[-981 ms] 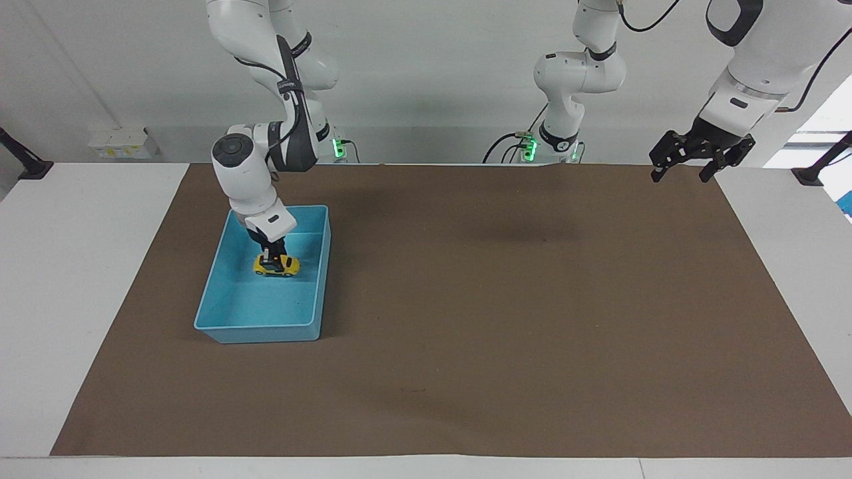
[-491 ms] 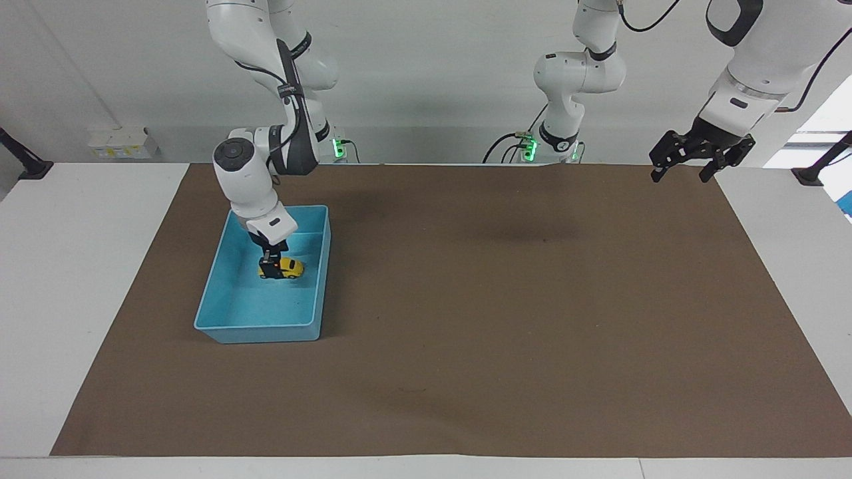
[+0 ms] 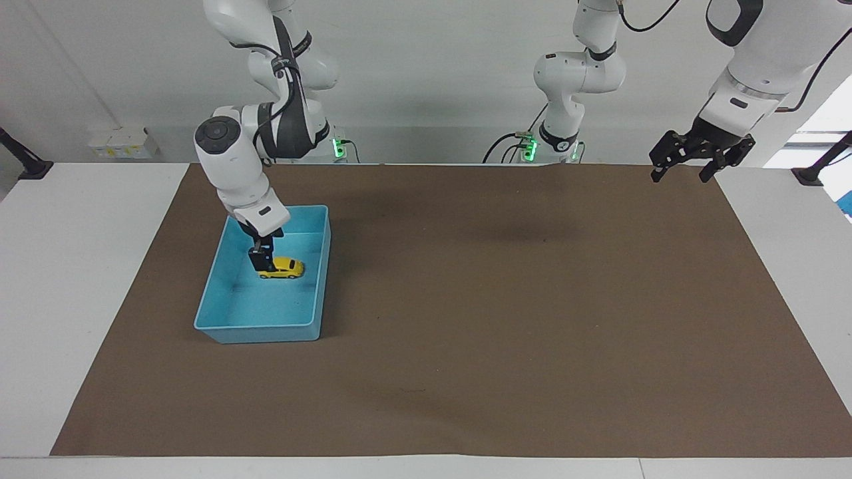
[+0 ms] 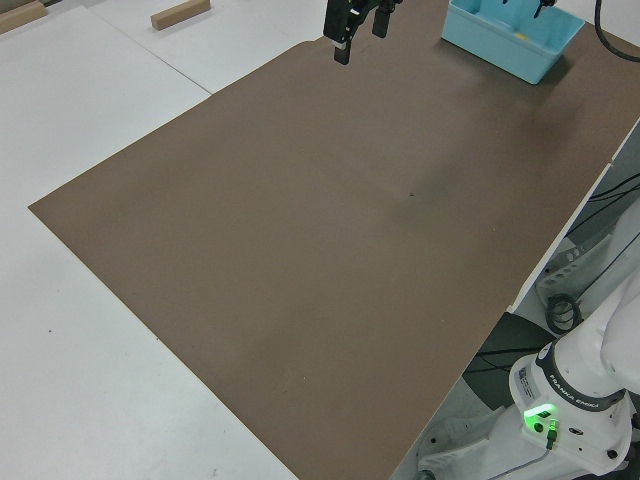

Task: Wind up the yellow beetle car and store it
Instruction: 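Lower the car into the bin and open the right gripper, then raise the right gripper up out of the bin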

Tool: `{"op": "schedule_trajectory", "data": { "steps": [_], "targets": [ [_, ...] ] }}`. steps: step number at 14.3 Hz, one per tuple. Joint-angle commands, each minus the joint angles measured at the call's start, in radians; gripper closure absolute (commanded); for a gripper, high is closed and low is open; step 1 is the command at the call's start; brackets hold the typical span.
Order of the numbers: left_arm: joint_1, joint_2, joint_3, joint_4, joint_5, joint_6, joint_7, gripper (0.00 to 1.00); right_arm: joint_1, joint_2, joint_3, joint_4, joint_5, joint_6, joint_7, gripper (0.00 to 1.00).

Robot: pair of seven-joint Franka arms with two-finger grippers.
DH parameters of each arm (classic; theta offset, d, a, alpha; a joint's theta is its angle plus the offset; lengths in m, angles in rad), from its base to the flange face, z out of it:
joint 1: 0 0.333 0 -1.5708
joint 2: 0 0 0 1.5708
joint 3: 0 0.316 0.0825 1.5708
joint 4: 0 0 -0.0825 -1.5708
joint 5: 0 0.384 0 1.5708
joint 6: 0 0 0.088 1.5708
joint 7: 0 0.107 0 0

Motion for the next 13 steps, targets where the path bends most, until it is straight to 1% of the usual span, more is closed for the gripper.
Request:
{"op": "schedule_trajectory", "data": {
  "steps": [1,3,6,8,13],
  "targets": [
    [0.013,-0.002,-0.009,0.007,0.006,-0.016,-0.002,0.0,-0.001,0.005,0.004,0.076,0.035,-0.077,0.075,0.0],
    [0.013,-0.002,-0.009,0.007,0.006,-0.016,-0.002,0.0,0.0,0.003,0.004,0.127,0.045,-0.129,0.145,0.0],
    [0.013,-0.002,-0.009,0.007,0.006,-0.016,-0.002,0.0,-0.001,-0.009,0.004,0.217,0.045,-0.238,0.309,0.0],
    [0.013,-0.002,-0.009,0.007,0.006,-0.016,-0.002,0.0,-0.007,-0.041,0.002,0.238,0.046,-0.274,0.417,0.0],
    [0.013,-0.002,-0.009,0.007,0.006,-0.016,-0.002,0.0,-0.003,-0.097,0.004,0.268,0.048,-0.338,0.806,0.0]
  ]
}}
